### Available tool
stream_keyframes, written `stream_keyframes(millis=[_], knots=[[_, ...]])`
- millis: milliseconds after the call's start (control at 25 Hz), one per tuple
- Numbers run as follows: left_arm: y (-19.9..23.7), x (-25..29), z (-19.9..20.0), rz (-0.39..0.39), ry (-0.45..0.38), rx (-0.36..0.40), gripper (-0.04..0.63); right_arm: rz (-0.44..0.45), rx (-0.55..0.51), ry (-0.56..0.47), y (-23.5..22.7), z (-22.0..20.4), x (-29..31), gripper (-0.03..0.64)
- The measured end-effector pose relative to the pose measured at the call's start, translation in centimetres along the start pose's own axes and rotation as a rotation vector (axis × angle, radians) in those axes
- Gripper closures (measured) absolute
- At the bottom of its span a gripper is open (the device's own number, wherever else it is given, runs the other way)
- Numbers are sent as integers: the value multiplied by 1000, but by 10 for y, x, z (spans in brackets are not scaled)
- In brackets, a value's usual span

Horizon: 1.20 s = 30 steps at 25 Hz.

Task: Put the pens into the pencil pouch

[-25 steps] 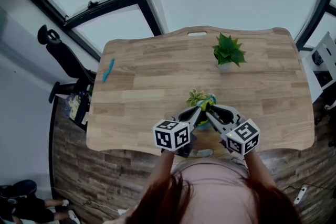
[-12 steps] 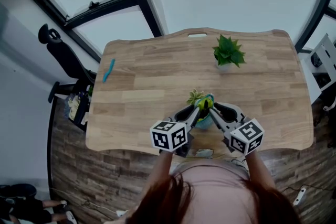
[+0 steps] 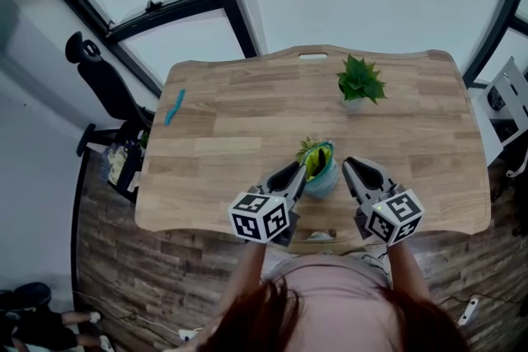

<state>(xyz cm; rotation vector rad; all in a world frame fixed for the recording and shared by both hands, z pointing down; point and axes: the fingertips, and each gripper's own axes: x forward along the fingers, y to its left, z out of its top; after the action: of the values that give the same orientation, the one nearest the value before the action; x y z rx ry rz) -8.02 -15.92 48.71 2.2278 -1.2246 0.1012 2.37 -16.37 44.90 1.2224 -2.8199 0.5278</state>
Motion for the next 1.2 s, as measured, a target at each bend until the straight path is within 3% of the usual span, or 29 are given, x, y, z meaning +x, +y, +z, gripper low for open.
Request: stream_keyframes(millis=[560, 1200], knots=[[-26, -53, 23, 12, -121, 114, 592, -84, -103, -24, 32, 17, -26, 617], [-71, -115, 41, -17, -257, 225, 594, -163, -164, -120, 67, 39, -72, 617]])
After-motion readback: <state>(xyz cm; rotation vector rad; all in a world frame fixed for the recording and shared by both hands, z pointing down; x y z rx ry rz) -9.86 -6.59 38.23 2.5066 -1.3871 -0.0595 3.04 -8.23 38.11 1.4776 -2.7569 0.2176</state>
